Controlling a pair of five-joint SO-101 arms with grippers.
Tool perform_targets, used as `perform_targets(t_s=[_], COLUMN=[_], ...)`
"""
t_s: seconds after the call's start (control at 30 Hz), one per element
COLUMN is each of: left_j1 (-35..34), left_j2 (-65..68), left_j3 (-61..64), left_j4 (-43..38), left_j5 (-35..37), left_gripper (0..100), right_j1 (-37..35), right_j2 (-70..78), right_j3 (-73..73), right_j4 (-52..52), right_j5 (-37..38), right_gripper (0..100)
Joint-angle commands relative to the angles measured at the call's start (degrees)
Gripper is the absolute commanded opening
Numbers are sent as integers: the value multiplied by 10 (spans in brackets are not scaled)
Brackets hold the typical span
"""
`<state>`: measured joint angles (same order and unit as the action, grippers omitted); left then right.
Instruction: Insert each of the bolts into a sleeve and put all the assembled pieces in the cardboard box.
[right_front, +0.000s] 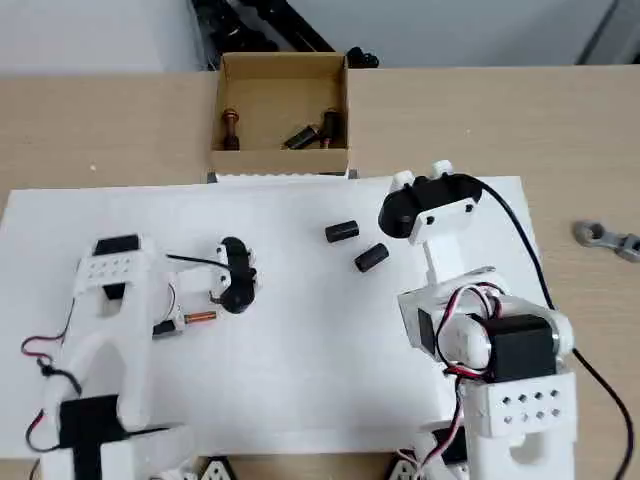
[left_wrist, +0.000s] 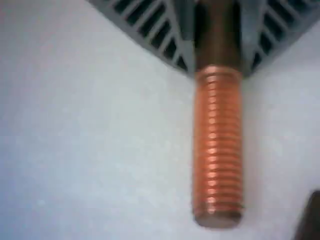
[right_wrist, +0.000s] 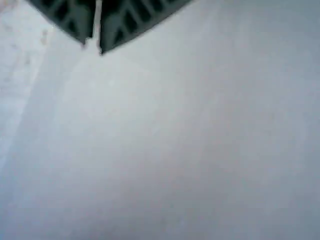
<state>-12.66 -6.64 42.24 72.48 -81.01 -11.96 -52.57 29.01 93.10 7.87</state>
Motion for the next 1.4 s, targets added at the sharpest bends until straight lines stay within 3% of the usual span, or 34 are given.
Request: perform_targets(t_s=[0.0, 0.13, 0.3, 0.7, 0.8, 0.9, 1.03, 1.2, 1.37], left_j1=[-2, -2, -14, -15, -15, -15, -11, -15, -4], left_j2=[4, 3, 3, -2, -2, -2, -2, -3, -3], left_j3=[34, 29, -9, -167, -215, -264, -320, -353, -348], left_j4=[-55, -54, -23, 198, 241, 246, 280, 279, 279], left_j5=[-16, -15, 23, 25, 64, 156, 341, 651, 903], left_gripper=[6, 17, 107, 270, 269, 269, 269, 269, 269], right_j1=[6, 7, 7, 7, 6, 6, 6, 4, 3], right_j2=[-2, -2, -2, -7, -7, -7, -7, -7, -7], right_j3=[-4, -4, 0, 13, 13, 13, 13, 13, 13], right_j4=[-7, -6, -8, -9, -9, -9, -10, -10, -18], right_j5=[6, 6, 6, 7, 7, 7, 7, 7, 7], right_gripper=[4, 4, 4, 4, 4, 4, 4, 4, 4])
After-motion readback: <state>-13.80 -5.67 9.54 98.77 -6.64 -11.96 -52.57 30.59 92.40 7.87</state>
